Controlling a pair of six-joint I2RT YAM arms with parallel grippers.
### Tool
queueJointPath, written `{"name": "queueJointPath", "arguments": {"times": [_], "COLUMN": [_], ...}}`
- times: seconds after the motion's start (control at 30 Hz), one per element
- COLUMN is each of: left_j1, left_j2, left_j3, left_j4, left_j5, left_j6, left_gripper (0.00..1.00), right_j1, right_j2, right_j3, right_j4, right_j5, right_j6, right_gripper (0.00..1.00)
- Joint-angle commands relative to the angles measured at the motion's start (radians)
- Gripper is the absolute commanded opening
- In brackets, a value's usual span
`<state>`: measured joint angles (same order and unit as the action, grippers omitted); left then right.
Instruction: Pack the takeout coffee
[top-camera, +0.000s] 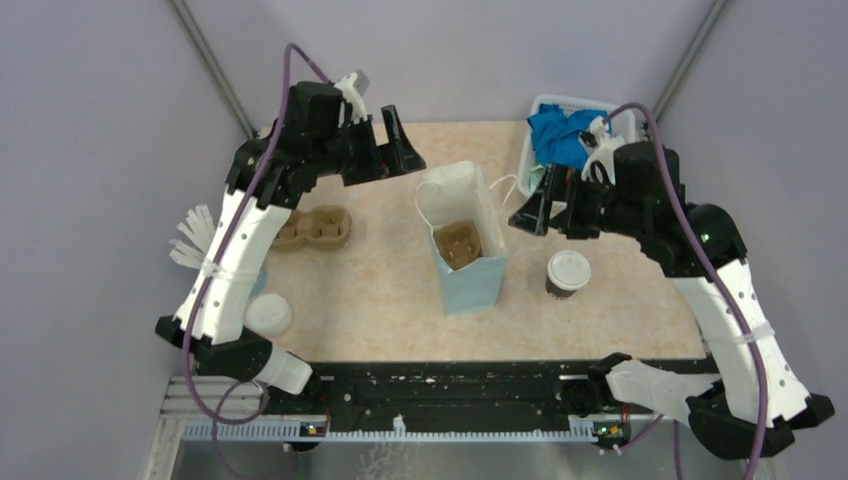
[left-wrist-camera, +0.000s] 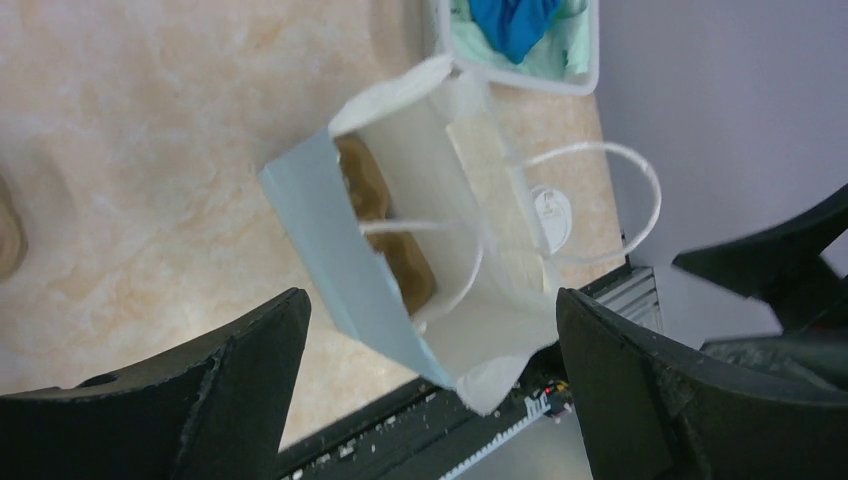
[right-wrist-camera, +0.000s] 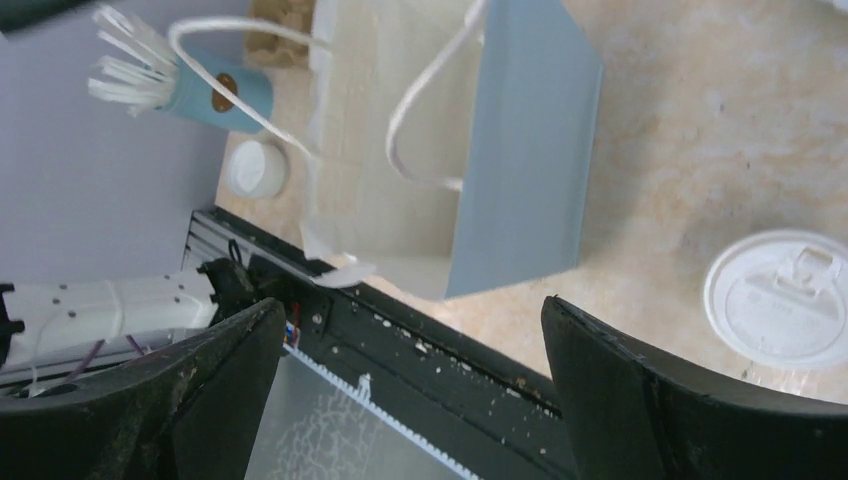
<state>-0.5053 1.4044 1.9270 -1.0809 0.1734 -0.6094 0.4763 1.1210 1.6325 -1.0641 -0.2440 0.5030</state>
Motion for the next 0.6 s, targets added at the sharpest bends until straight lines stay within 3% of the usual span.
{"name": "queueJointPath", "arguments": {"times": [0.0, 0.17, 0.33, 0.47, 0.57], "left_j1": [0.033, 0.045, 0.072, 0.090, 0.090], "left_j2": [0.200, 0.356, 0.456, 0.500, 0.522], "left_j3": [0.206, 0.269, 0.231, 0.201, 0.183], "left_j4": [-0.006, 0.078, 0.195, 0.296, 0.304], "left_j5": [0.097, 0.218, 0.312, 0.420, 0.485], "left_j6": [0.153, 0.257, 0.274, 0.255, 0.253], "left_gripper": [0.98, 0.98, 0.98, 0.96, 0.90], "right_j1": [-0.007, -0.002, 0.052, 0.193, 0.231], "right_j2": [-0.077, -0.174, -0.250, -0.296, -0.270], "right_j3": [-0.154, -0.318, -0.501, -0.674, -0.723], "right_j4": [-0.035, 0.041, 0.198, 0.434, 0.566], "right_j5": [0.009, -0.085, -0.199, -0.174, -0.144], "right_j6": [0.077, 0.156, 0.324, 0.496, 0.549], "right_gripper": [0.98, 0.91, 0.87, 0.87, 0.86]}}
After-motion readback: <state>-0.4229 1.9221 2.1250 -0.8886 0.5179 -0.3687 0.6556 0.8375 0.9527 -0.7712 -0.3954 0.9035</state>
